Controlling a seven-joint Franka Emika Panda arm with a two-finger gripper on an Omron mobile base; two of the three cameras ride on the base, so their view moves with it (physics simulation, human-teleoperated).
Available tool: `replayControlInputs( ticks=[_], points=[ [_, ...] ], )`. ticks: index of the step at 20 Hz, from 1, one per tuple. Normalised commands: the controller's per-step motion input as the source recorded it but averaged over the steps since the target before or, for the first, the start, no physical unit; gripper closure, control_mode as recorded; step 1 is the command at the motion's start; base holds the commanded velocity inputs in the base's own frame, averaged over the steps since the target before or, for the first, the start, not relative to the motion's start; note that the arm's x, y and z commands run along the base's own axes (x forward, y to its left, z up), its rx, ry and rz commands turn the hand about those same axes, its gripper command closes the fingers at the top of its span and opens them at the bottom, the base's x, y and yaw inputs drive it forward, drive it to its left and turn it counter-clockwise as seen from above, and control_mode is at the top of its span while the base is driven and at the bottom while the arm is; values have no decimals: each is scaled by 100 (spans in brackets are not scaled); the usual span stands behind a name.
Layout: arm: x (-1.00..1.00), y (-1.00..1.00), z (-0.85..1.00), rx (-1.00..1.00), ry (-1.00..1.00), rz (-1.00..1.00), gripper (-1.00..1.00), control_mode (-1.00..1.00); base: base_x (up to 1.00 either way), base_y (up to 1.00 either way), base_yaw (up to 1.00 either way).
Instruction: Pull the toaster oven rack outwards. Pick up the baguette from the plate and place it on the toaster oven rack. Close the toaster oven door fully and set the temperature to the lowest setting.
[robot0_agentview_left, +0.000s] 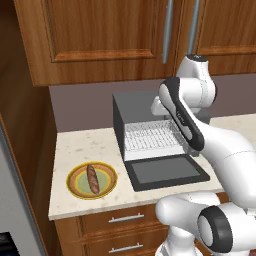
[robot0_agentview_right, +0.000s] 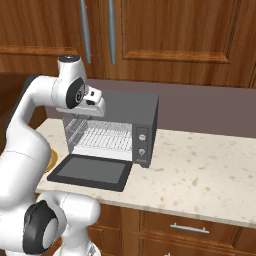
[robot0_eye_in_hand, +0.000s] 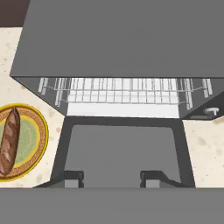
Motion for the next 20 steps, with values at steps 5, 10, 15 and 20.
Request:
replayControlInputs(
  ticks=[5,10,15,20],
  points=[
    [-29,0,-7,0,-3,0,-100,-100,0,0,0],
    [-64,-4,-38,0,-9,0,-100,-100,0,0,0],
    [-51,-1,-47,-3,-8,0,-100,-100,0,0,0],
    [-22,-7,-20,-1,-10,0,-100,-100,0,0,0]
  ],
)
